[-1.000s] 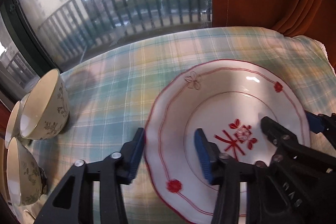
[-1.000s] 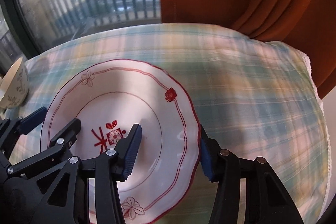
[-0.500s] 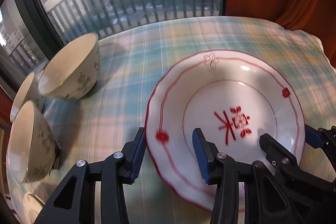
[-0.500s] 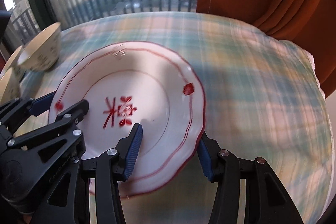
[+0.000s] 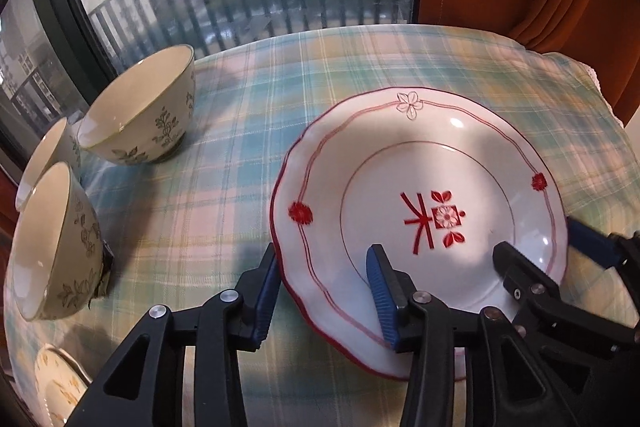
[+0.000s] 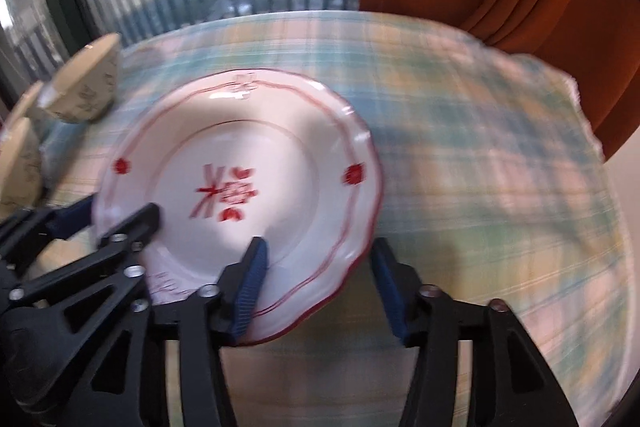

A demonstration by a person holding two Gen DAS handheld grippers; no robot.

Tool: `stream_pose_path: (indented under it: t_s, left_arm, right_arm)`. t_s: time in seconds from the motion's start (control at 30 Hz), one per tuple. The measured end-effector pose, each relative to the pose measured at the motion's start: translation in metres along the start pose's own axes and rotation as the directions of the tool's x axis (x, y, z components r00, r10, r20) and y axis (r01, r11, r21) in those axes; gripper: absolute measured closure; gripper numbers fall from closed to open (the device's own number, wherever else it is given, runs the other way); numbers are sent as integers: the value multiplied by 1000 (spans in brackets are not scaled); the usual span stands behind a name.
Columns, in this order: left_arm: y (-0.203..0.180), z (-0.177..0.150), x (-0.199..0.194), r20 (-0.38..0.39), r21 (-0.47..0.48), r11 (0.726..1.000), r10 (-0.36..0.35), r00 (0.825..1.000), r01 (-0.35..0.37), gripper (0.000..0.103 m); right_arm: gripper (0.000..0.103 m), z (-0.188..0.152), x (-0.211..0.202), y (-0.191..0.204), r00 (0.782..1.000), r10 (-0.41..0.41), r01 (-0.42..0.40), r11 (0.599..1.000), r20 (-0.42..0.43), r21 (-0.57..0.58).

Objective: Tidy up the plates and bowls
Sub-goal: 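Lift the red-patterned dish off the cloth with both grippers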

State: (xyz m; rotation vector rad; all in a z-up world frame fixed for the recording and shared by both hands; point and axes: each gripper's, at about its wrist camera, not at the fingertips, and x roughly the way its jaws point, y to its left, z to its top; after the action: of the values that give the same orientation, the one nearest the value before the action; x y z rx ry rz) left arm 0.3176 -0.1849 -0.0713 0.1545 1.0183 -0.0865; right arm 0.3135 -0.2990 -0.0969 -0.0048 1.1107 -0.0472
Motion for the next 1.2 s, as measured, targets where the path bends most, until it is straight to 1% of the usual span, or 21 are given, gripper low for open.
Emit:
stream_pose_path:
  t_s: [0.03,0.1,0.23,0.27,0.3,0.33,0.37,0.43,0.53,0.63,0.7,0.87,1.2]
  left_arm:
    - [0,2,2,2,1,1000,5,1000,-5,58]
    - [2,8,6,4,-3,1000,5,1000,-5,55]
    - [8,20,14,-25,-41,999,-31,999,30,53]
    - [8,22,15,-25,-41,999,-33,999,32,53]
    - [7,22,15,-21,-30,999,-31,999,30,53]
    - [6,23,15,-18,-23,999,-26,999,26,53]
    - [5,23,15,-16,-20,1000,-23,1000,23,53]
    - [7,23,15,-19,-32,999,-24,1000,23,53]
    - [8,23,14,-38,-58,998,-14,999,12,53]
    - [6,19,9,-37,-45,999,-17,999,15,53]
    - [5,15,4,-34,-35,999,-11,999,10,53]
    - [8,1,-14,-17,-26,1000,-5,1000,5,53]
    - [26,-32,-58,24,-23,1000,5,1000,-5,53]
  right_arm:
    - [35,3,3,-2,1000,8,-8,1000,-3,5]
    - [35,11,9,-9,999,43,-42,999,-12,33]
    - [36,26,19,-19,998,63,-64,995,21,78]
    - [39,29,22,-22,997,62,-65,994,34,88]
    - [53,33,26,-23,996,80,-84,991,45,100]
    - [61,35,28,-23,994,104,-108,988,40,107]
    - [63,37,28,-22,993,109,-113,988,36,108]
    - [63,37,25,-17,996,83,-86,992,37,95]
    - [63,35,19,-15,996,83,-85,994,30,74]
    - [62,29,10,-13,998,54,-56,997,33,53]
    - [62,25,5,-15,998,57,-59,996,31,61]
    - [62,12,-10,-11,998,42,-43,998,40,47]
    - [62,-20,-57,13,997,34,-36,999,63,28]
